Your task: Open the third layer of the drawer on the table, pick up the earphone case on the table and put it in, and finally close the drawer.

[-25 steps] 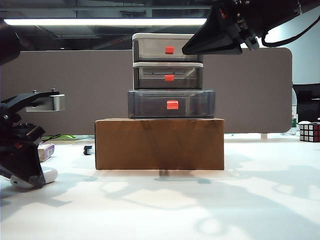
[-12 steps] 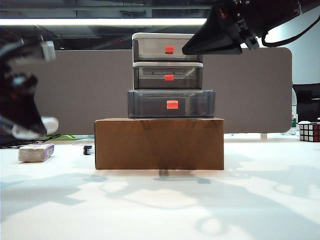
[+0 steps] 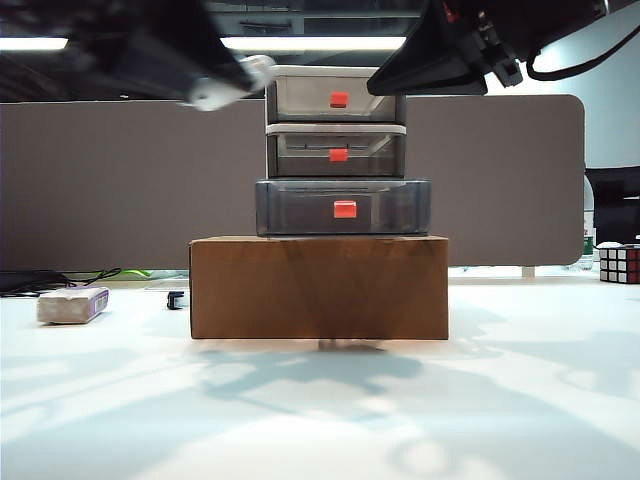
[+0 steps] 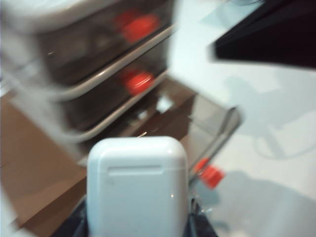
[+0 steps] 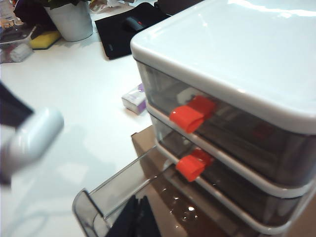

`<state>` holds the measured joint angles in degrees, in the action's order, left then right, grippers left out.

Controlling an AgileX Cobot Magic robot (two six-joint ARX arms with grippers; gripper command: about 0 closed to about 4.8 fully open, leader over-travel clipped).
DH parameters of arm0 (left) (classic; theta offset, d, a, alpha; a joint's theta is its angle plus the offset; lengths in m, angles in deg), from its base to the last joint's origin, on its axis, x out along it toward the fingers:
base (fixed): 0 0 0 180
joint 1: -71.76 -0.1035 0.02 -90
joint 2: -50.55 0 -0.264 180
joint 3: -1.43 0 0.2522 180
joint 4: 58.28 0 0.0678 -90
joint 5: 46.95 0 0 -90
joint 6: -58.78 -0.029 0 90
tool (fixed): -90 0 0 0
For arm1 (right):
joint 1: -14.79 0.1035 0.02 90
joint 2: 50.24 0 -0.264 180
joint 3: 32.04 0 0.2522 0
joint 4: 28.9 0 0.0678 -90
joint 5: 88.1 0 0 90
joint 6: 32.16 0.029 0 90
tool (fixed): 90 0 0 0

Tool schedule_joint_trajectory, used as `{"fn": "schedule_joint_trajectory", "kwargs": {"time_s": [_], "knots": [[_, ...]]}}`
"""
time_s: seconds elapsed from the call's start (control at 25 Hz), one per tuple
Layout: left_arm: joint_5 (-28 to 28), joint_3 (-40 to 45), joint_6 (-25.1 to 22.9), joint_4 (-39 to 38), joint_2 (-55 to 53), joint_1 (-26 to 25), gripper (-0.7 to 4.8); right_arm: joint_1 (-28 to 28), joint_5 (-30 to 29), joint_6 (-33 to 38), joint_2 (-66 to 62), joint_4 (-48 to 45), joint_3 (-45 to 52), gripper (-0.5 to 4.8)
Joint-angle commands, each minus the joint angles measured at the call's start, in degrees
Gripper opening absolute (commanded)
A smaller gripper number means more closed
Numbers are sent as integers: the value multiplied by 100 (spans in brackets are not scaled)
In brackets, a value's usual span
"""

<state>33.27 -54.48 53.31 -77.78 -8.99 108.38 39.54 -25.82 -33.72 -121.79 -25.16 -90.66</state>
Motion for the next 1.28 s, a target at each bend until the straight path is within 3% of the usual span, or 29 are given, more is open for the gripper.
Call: {"fn": "schedule_joint_trajectory", "kwargs": {"time_s": [0.04,0.32,0.44,0.56,0.68,0.8,0.96,1.04,1.08,1.16,1.28], "knots": [[98,-332,-7,476,-726,422,112,-2,81,-20,175,-118,-39,-6],[208,-1510,-9,168,-2273,658,133,-7,125,-24,553,-22,-37,-6],[221,-1589,-9,-24,-2365,656,221,-7,208,-37,656,-7,-37,-6],[236,-1589,-11,-39,-2363,654,239,-7,214,-42,673,-7,-37,-6],[378,-1589,-114,-66,-2367,634,335,-7,212,-42,673,-4,-37,-6],[525,-1591,-201,-83,-2363,614,350,-7,212,-42,673,-9,-37,-6],[444,-1602,-125,-1189,-1751,752,295,-7,219,-164,671,-186,-52,-6],[278,-1598,-116,-1919,-1379,909,253,-7,234,-168,634,-199,-208,-6],[31,-1585,-118,-2162,-1272,977,206,-7,229,-177,553,-229,-339,-6],[-841,-1519,-166,-2262,-1281,1003,133,-7,234,-195,345,-219,-671,-6],[-699,-1298,-179,-1827,-1388,1003,79,-7,225,-195,-55,-208,-1152,-6]]}}
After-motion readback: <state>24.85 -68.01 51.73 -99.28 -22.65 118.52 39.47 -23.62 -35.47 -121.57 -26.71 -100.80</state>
